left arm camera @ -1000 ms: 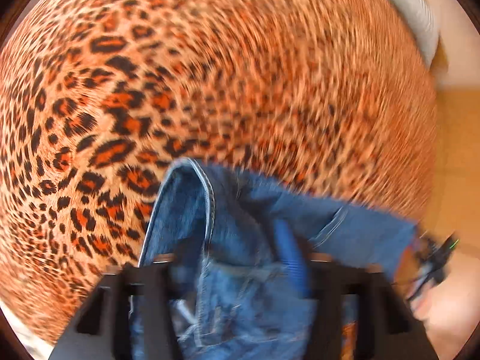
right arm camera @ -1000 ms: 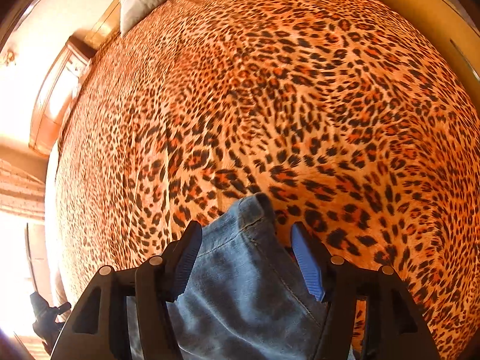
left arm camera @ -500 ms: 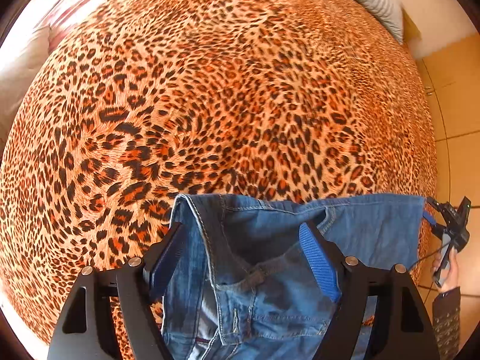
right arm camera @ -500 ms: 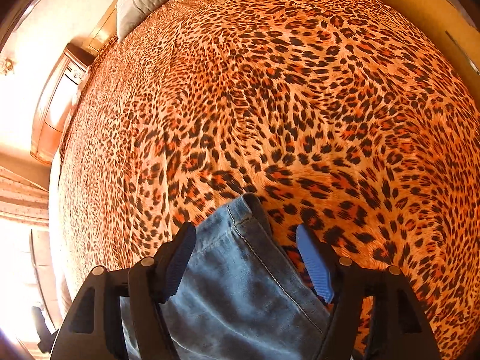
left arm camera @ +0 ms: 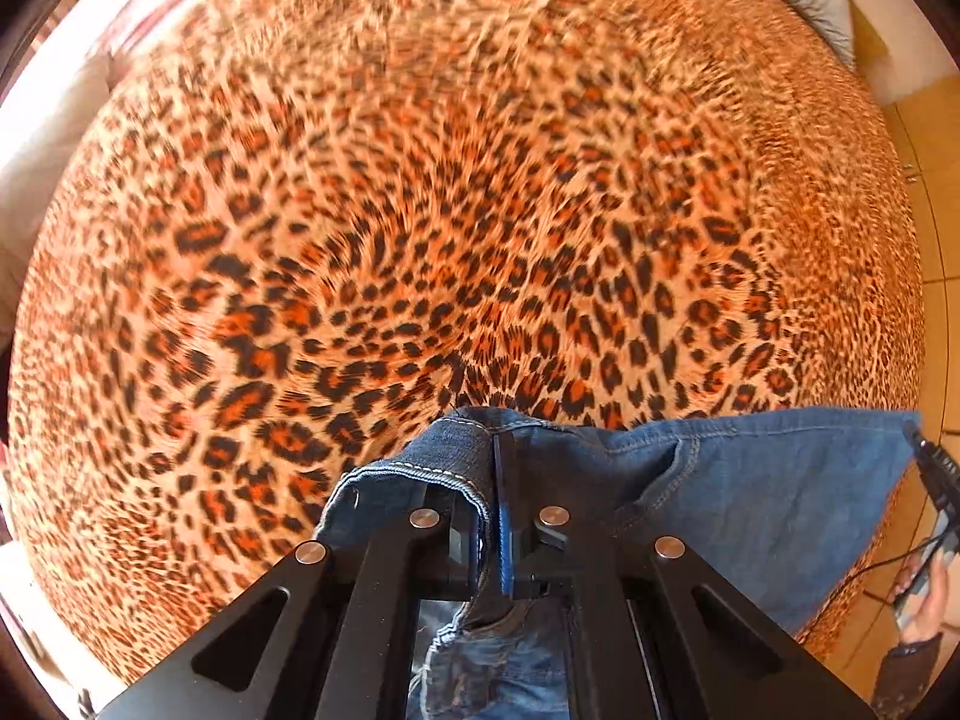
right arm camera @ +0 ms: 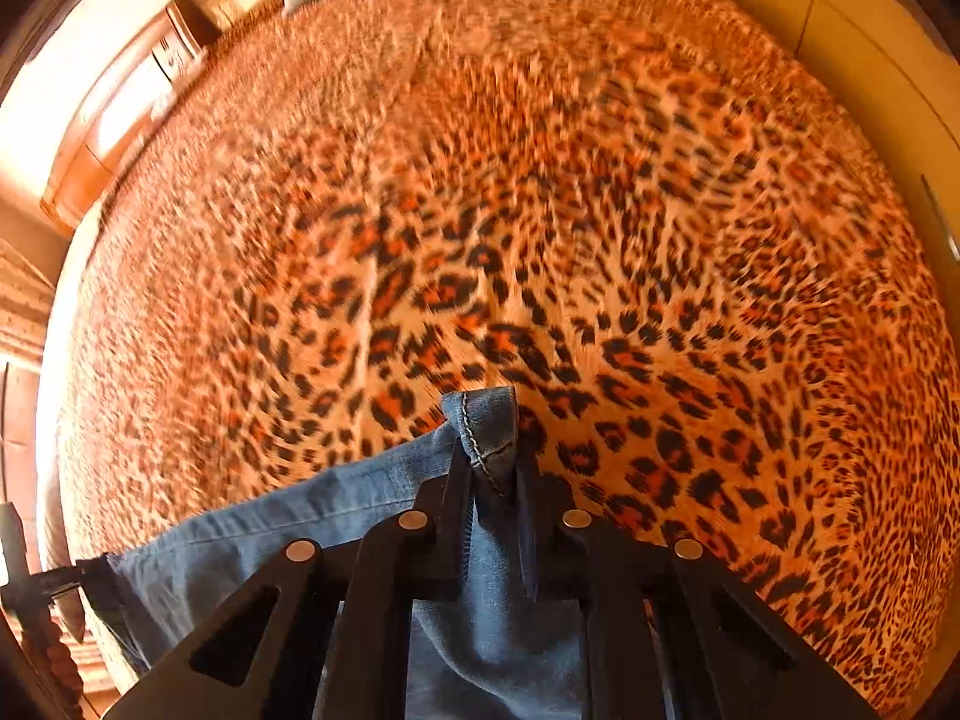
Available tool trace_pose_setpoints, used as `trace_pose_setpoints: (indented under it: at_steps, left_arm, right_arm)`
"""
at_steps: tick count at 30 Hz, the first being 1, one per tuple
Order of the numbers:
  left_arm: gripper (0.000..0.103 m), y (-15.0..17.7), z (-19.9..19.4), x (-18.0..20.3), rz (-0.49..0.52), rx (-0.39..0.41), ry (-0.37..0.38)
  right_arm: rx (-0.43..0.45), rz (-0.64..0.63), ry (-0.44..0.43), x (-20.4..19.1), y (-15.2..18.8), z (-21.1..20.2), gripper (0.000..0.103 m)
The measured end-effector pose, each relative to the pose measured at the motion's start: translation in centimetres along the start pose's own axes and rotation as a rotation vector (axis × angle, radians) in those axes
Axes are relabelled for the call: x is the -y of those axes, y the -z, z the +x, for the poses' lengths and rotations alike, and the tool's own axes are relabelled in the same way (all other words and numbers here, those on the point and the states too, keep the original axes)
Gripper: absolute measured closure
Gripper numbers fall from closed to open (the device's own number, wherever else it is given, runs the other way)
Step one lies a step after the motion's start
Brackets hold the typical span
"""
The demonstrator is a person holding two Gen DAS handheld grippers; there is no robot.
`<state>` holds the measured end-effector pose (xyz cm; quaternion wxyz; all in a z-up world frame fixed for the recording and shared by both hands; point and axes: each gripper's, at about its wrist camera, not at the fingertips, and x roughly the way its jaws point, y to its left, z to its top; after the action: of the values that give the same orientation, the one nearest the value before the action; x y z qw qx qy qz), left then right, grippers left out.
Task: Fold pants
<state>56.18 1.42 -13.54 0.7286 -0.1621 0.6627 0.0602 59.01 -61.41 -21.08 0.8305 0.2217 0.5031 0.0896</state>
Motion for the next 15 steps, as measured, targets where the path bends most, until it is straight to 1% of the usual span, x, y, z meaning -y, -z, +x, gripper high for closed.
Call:
trace_pose_setpoints:
  at_steps: [1, 4, 6, 8, 9, 10, 11, 12, 15]
  left_arm:
    - [0.100, 0.4, -0.8, 0.2, 0.019, 0.029, 0.011]
    - [0.100, 1.9, -3.4, 0.5, 0.077, 0.121, -0.001]
    - [0.100, 3.3, -5.1, 0.3, 0.098, 0.175, -0.007]
    - [0.100, 4.9, -6.6, 0.5, 0.113, 0.231, 0.004]
    - [0.100, 5.9, -7.5, 0.3, 0.122, 0.259, 0.005]
    - [0.100, 7.6, -9.6, -0.6, 0.130, 0.290, 0.013]
    - [0.100, 8.6, -10.5, -0.8, 0.136, 0.319, 0.019]
    - [0.100, 9.8, -11.3, -1.0, 0.144, 0.339, 0.023]
    - [0.100, 14.4, -14.6, -2.2, 0.164, 0.390, 0.047]
  right_arm:
    - [0.025, 0.017, -0.024, 0.1, 0.3, -1.2, 0.091]
    - [0.087, 0.012, -0.056, 0.0, 1.5, -4.7, 0.091]
    - [0.124, 0.015, -0.074, 0.0, 2.7, -6.9, 0.091]
    - [0.167, 0.024, -0.105, 0.3, 4.2, -9.5, 0.091]
    - [0.191, 0.035, -0.123, 0.4, 5.2, -11.0, 0.091]
    - [0.211, 0.044, -0.146, 0.7, 6.2, -12.3, 0.091]
    - [0.235, 0.049, -0.166, 0.8, 7.5, -13.9, 0.091]
    - [0.251, 0.051, -0.173, 1.4, 8.3, -15.8, 0.091]
    - [0.299, 0.062, -0.212, 2.1, 12.1, -19.4, 0.091]
